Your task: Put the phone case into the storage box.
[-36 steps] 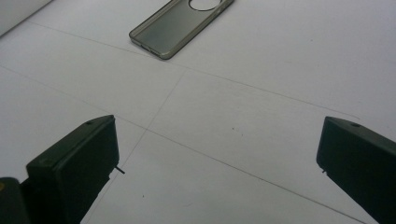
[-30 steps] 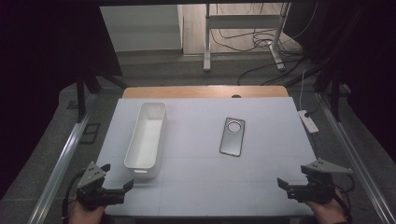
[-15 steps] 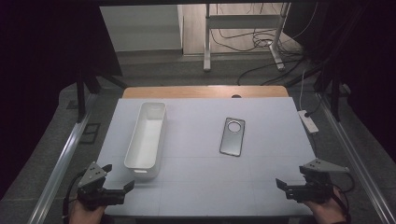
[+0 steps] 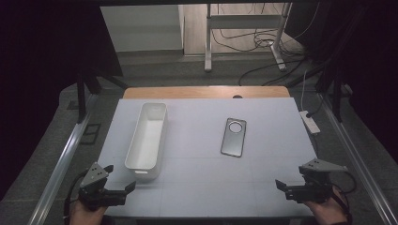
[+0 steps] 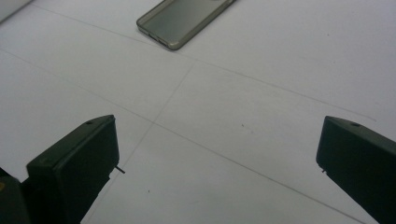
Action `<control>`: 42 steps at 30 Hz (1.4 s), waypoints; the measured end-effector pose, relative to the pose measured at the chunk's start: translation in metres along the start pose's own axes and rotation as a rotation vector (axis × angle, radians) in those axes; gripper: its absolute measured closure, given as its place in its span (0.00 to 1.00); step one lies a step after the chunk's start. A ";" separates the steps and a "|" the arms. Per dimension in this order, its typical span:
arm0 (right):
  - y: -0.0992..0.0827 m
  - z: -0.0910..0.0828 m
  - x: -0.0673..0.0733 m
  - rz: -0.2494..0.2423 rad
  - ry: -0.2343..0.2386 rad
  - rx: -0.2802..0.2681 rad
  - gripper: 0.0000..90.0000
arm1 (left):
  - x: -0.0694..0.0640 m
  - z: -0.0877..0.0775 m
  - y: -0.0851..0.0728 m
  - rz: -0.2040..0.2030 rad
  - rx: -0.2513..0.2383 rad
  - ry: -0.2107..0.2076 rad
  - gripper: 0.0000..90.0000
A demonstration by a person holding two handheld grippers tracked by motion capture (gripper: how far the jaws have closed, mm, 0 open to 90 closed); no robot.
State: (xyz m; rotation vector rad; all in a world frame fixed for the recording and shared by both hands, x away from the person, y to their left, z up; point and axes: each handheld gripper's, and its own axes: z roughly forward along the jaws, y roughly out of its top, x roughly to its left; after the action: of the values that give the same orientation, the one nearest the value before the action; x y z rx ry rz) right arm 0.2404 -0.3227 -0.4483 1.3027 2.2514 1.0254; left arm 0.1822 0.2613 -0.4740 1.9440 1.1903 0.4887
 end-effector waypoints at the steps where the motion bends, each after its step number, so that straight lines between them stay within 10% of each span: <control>1: 0.000 0.000 0.000 -0.001 0.003 -0.001 0.00 | 0.000 0.000 0.000 0.002 0.001 0.001 0.01; 42: 0.027 0.026 0.008 -0.101 0.063 0.034 0.00 | 0.000 -0.001 -0.001 0.024 -0.020 -0.035 0.02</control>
State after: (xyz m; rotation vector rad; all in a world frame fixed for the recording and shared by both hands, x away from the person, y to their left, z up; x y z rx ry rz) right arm 0.2684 -0.2965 -0.4458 1.1726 2.3645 1.0096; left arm 0.1805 0.2618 -0.4742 1.9441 1.1375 0.4752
